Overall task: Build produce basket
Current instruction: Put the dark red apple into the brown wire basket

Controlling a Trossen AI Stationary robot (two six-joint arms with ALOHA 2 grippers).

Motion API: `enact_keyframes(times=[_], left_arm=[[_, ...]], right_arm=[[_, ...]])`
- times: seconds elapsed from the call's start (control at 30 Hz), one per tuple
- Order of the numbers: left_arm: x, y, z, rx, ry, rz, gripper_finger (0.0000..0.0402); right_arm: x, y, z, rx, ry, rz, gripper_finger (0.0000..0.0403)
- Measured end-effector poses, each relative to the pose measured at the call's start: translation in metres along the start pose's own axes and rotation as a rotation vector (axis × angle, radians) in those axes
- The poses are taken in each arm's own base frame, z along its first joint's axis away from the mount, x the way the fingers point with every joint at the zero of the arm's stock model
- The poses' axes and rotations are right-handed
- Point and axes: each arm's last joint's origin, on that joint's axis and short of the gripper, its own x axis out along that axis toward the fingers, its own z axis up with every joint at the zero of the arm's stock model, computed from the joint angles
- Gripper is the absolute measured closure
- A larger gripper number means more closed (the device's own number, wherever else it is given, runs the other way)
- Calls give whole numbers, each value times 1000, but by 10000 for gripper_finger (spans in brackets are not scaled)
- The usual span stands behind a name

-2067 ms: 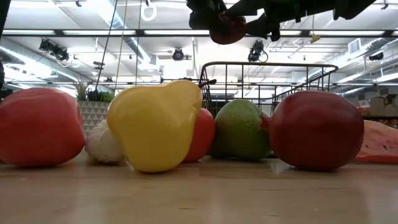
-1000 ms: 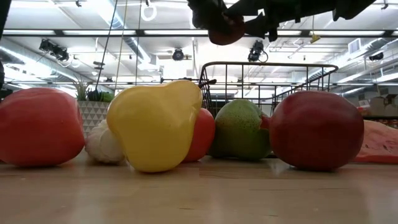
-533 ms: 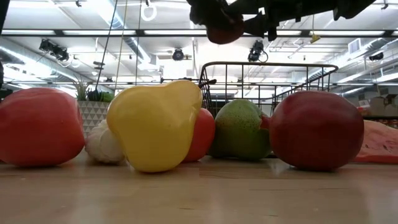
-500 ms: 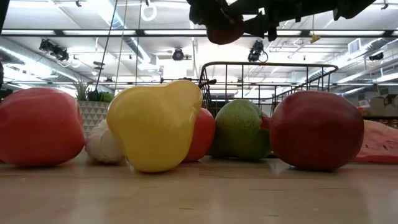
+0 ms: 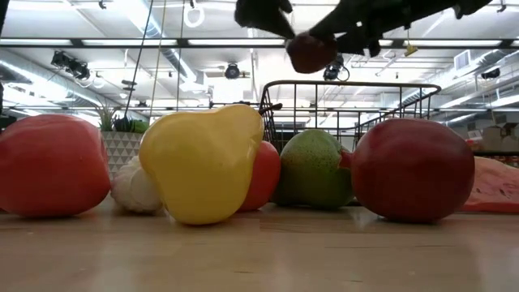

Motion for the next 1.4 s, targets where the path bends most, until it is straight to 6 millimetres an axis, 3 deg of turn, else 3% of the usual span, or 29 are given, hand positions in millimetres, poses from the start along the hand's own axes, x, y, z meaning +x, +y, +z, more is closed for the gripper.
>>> enact_keyframes(times=[0.13, 0.4, 0.57, 0.67, 0.87, 1.07, 1.27, 1.4], left_arm=[[-1, 2, -11, -27, 72, -17, 2], [-15, 35, -41, -259, 137, -129, 1], [-19, 49, -49, -385, 85, -236, 1], [-16, 40, -52, -423, 27, -282, 1], [-5, -4, -72, -416, -66, -284, 2], [-2, -25, -81, -425, -152, -251, 1], [-1, -26, -81, -404, -167, -242, 2], [0, -23, -81, -365, -181, -226, 2]], right_arm=[[-12, -5, -1, -35, 69, 54, 75], [-31, -1, -1, -174, 117, 500, 75], [-33, -1, -1, -251, 102, 539, 75], [-32, 0, -2, -275, 98, 553, 75], [-32, 0, -2, -292, 88, 558, 75], [-33, 2, 0, -270, 63, 648, 75], [-30, -3, 12, -19, 24, 762, 75], [-24, -16, 19, 238, 52, 705, 75]])
